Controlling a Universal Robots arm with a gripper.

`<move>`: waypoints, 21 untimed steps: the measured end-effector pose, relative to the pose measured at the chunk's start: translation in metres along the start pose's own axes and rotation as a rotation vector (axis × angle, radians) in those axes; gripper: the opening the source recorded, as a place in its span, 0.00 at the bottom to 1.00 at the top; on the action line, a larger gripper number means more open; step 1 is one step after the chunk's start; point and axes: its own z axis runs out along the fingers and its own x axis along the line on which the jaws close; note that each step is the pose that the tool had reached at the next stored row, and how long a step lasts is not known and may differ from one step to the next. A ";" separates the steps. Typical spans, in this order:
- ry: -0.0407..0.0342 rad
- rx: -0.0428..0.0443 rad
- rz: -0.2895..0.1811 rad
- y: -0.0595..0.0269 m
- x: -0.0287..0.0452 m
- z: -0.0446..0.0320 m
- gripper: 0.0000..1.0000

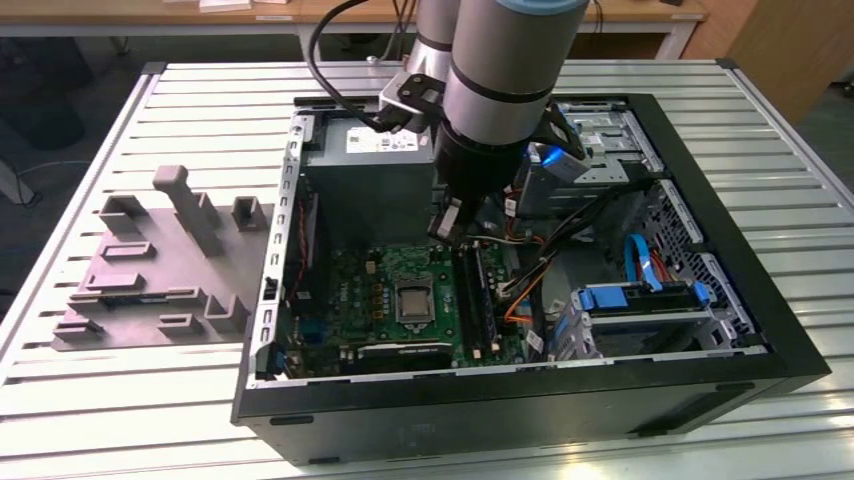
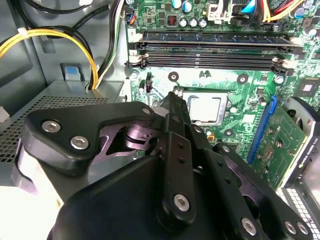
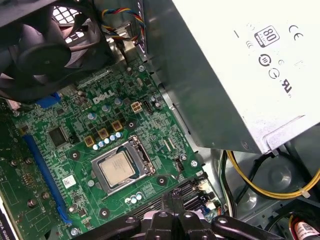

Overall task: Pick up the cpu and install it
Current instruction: 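Install the first cpu locking lever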

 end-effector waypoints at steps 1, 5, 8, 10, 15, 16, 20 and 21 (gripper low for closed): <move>0.0000 0.0000 0.000 0.0000 0.0000 0.0000 0.11; -0.0001 0.0000 0.000 0.0000 0.0000 0.0000 0.11; -0.0001 -0.0001 0.000 0.0000 0.0000 0.0000 0.11; -0.0002 -0.0001 0.000 0.0000 0.0000 0.0001 0.11; 0.0031 -0.0010 -0.031 -0.0001 0.0000 0.0014 0.11; 0.0032 -0.0010 -0.031 -0.0001 -0.0002 0.0017 0.11; 0.0029 -0.0012 -0.031 0.0010 -0.0023 0.0044 0.11; 0.0026 -0.0014 -0.031 0.0014 -0.0032 0.0054 0.11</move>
